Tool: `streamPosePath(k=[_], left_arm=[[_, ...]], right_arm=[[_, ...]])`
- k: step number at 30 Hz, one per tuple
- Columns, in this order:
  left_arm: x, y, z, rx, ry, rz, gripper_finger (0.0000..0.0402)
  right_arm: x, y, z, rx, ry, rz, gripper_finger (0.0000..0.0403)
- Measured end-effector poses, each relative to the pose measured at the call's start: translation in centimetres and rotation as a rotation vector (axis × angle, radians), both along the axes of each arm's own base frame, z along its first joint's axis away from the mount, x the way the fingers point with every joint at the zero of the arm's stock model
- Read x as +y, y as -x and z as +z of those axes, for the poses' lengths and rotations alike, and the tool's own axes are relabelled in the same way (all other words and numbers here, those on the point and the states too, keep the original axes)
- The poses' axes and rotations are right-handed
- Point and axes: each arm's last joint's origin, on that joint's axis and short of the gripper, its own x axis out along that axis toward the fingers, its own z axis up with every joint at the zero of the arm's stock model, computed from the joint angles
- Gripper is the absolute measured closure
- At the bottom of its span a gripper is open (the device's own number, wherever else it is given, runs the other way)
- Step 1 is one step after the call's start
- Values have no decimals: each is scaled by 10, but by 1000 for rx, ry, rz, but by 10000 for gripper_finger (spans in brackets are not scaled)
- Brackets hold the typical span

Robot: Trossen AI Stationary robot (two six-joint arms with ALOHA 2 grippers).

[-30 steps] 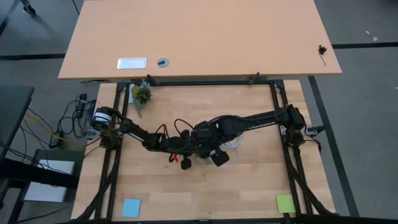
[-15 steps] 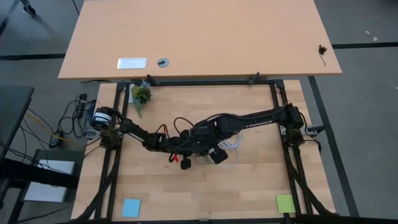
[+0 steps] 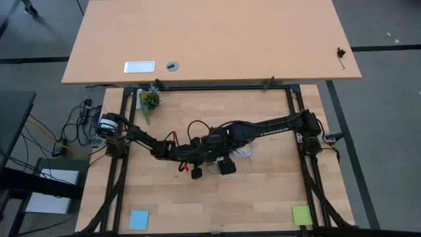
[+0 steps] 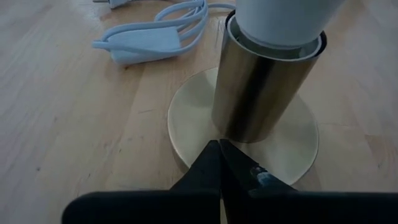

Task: Screw lightbulb
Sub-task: Insert the lightbulb into the lamp socket

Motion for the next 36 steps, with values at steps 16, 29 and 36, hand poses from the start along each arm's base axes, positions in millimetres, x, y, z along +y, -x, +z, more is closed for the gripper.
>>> streamPosePath(k=[16,29,36], left_arm=[[0,0,0,0,4,9,401],[0,0,0,1,4,9,401],[0,0,0,2,3,9,401]], right_arm=[[16,7,4,34,-20,-157,78],[18,7,13,7,156,375,31],[19,4,13,-22,149,456,42]])
